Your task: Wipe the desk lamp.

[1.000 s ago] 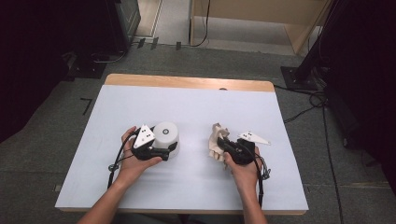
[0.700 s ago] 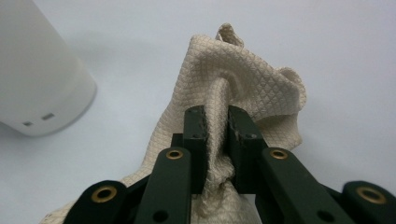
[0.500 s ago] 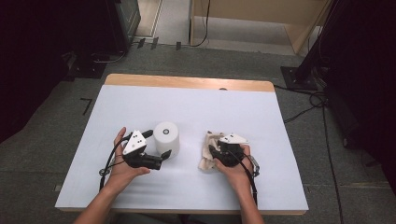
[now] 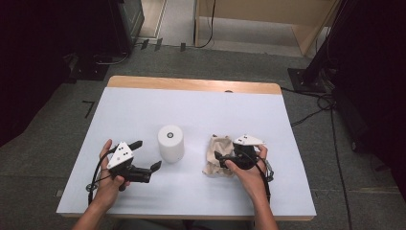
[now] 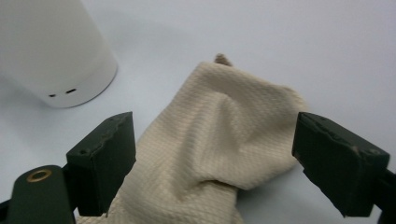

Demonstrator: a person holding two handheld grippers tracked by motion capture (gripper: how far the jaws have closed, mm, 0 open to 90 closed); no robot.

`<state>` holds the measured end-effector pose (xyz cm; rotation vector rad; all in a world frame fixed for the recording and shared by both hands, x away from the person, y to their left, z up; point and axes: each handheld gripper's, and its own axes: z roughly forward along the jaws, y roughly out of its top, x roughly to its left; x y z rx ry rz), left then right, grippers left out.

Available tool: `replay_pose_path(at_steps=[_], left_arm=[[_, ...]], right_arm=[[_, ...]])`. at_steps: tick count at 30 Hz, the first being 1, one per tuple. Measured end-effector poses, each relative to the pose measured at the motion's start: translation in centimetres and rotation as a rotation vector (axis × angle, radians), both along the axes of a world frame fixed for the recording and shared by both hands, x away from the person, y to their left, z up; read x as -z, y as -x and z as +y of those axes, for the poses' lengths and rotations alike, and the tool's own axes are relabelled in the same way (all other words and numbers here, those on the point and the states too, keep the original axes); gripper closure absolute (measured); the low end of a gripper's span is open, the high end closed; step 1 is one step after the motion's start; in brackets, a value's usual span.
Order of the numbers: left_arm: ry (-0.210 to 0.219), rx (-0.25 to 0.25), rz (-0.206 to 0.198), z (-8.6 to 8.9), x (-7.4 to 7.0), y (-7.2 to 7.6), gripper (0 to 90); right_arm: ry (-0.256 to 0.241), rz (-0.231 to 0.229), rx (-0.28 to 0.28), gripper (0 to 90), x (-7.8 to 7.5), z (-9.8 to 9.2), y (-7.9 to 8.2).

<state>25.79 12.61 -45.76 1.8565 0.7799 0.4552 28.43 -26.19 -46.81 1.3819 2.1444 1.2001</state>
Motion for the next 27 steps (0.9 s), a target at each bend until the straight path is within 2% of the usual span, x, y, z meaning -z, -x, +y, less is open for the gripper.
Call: replay_pose_path(at_steps=[2,6,7,8,12,16,21,25,27], left_arm=[[-0.009,-0.022,0.004,0.6,0.3,0.2,0.0],[-0.013,-0.048,0.018,1.8,0.7,0.2,0.0],[-0.025,-0.082,0.026,2.3,1.0,0.3,0.0],[-0.038,-0.096,0.028,2.6,1.1,0.3,0.0],[-0.048,-0.14,0.05,3.6,1.6,0.4,0.0],[-0.055,-0.174,0.057,4.6,1.6,0.3,0.0],[-0.071,-0.204,0.093,5.7,1.8,0.0,0.0],[-0.098,-0.259,0.121,6.6,2.1,-0.3,0.0],[-0.101,-0.291,0.155,7.1,2.4,-0.5,0.0]], right_arm=[[-0.004,0.002,0.035,13.1,-0.2,-0.5,0.0],[0.016,0.011,0.069,9.7,-0.1,-1.4,0.0],[0.021,0.015,0.077,8.8,-0.1,-1.7,0.0],[0.024,0.018,0.084,7.6,-0.1,-1.9,0.0],[0.047,0.028,0.139,3.7,0.0,-2.9,0.1],[0.046,0.036,0.165,2.1,0.2,-4.1,0.2],[0.13,0.042,0.212,0.7,0.4,-5.7,0.4],[0.161,0.054,0.24,0.8,0.8,-7.1,0.6],[0.167,0.067,0.255,0.8,1.1,-7.7,0.7]])
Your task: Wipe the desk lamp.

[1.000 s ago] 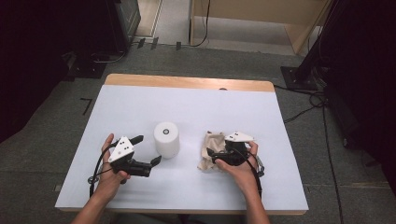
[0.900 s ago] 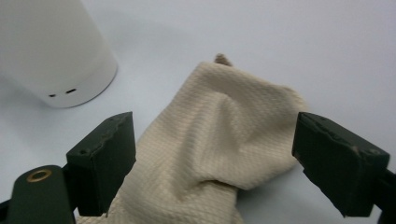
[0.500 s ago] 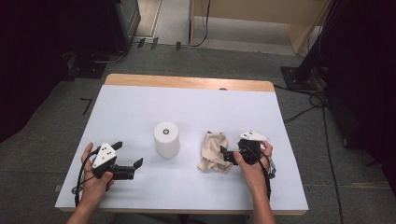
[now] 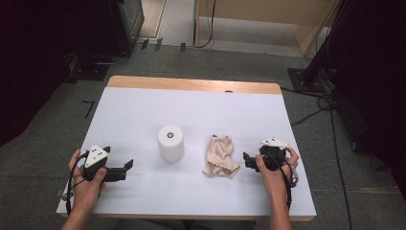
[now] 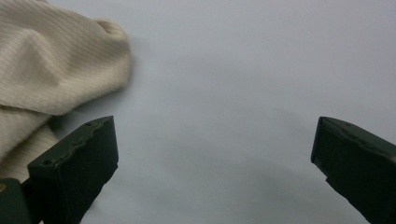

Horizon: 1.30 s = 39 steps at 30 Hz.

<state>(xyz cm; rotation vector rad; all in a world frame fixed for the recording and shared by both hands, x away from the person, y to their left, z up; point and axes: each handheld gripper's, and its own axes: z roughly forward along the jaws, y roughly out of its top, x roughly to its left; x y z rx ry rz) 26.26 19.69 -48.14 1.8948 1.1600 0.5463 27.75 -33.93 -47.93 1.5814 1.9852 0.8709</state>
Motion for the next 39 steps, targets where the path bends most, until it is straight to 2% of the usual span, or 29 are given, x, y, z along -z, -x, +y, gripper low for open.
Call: replay_pose_path(at_steps=[4,7,11,13,14,17,19,23,24,25,29,33,39], left_arm=[[0.016,-0.025,0.053,0.9,0.2,-0.3,0.0],[0.006,-0.042,0.068,1.3,0.4,-0.4,0.0],[-0.001,-0.058,0.077,1.7,0.7,-0.6,0.0],[-0.002,-0.059,0.082,1.8,0.7,-0.6,0.0],[-0.004,-0.057,0.097,1.9,0.9,-0.8,0.0],[-0.008,-0.042,0.119,1.8,1.1,-0.9,0.0],[-0.018,-0.039,0.12,1.7,1.1,-0.8,0.0],[-0.036,-0.028,0.126,1.5,1.2,-0.9,0.0],[-0.065,-0.019,0.153,1.3,1.4,-1.2,0.0],[-0.075,-0.017,0.165,1.1,1.5,-1.3,0.0],[-0.171,-0.027,0.157,0.2,1.7,-1.2,0.0],[-0.165,-0.026,0.164,0.3,1.7,-1.3,0.0],[-0.168,-0.025,0.165,0.2,1.7,-1.3,0.0]], right_arm=[[-0.008,0.022,0.02,0.8,0.4,-1.0,0.1],[-0.014,0.026,0.039,0.8,0.5,-1.7,0.3],[0.018,0.037,0.074,0.8,0.8,-3.1,0.9],[0.017,0.037,0.081,0.8,0.9,-3.4,1.0],[0.011,0.039,0.104,1.2,1.0,-4.4,1.6],[-0.005,0.04,0.125,1.8,1.1,-5.4,2.2],[-0.023,0.041,0.134,1.9,1.1,-5.9,2.6],[-0.009,0.057,0.152,2.2,1.5,-6.9,3.5],[-0.002,0.065,0.166,2.2,1.7,-7.2,3.8],[0.002,0.068,0.165,2.4,1.8,-7.3,4.0],[0.007,0.053,0.184,3.3,2.0,-7.6,4.6],[0.017,0.023,0.192,1.7,2.4,-7.3,4.8],[0.024,0.015,0.19,1.0,2.5,-7.3,4.9]])
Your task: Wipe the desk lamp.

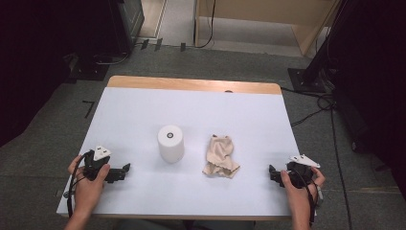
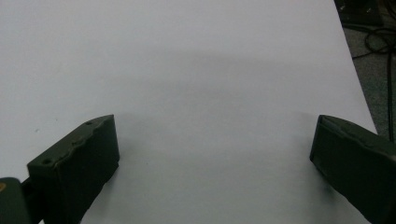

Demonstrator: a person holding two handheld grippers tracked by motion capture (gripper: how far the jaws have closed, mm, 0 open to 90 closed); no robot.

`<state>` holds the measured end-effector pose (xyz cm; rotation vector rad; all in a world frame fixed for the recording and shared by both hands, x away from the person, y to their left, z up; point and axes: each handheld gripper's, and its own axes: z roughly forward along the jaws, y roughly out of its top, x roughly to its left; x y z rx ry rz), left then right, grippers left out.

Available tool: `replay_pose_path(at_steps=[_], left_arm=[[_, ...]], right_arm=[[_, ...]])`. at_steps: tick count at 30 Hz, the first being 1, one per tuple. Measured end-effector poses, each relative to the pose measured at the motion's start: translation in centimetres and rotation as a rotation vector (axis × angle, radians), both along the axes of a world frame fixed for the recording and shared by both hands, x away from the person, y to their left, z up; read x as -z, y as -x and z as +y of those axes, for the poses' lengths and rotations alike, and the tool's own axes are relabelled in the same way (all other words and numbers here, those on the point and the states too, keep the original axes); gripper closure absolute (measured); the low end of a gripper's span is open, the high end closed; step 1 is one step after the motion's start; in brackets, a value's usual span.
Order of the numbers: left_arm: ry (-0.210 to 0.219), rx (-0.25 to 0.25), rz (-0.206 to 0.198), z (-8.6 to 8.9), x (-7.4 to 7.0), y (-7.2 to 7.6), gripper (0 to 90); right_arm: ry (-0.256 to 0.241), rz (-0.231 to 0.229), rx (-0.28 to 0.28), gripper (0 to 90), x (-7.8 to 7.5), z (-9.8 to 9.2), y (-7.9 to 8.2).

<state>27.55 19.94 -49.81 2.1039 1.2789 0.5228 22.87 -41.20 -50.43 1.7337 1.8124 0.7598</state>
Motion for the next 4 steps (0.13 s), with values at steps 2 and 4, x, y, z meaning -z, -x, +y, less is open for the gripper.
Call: replay_pose_path(at_steps=[2,4], left_arm=[[0.001,0.0,-0.001,0.0,0.01,-0.01,0.0],[0.002,-0.001,-0.002,-0.01,0.02,0.0,0.0]], right_arm=[[0.002,-0.005,0.002,1.0,0.02,0.05,0.06],[0.001,-0.006,0.002,1.0,0.02,0.05,0.07]])
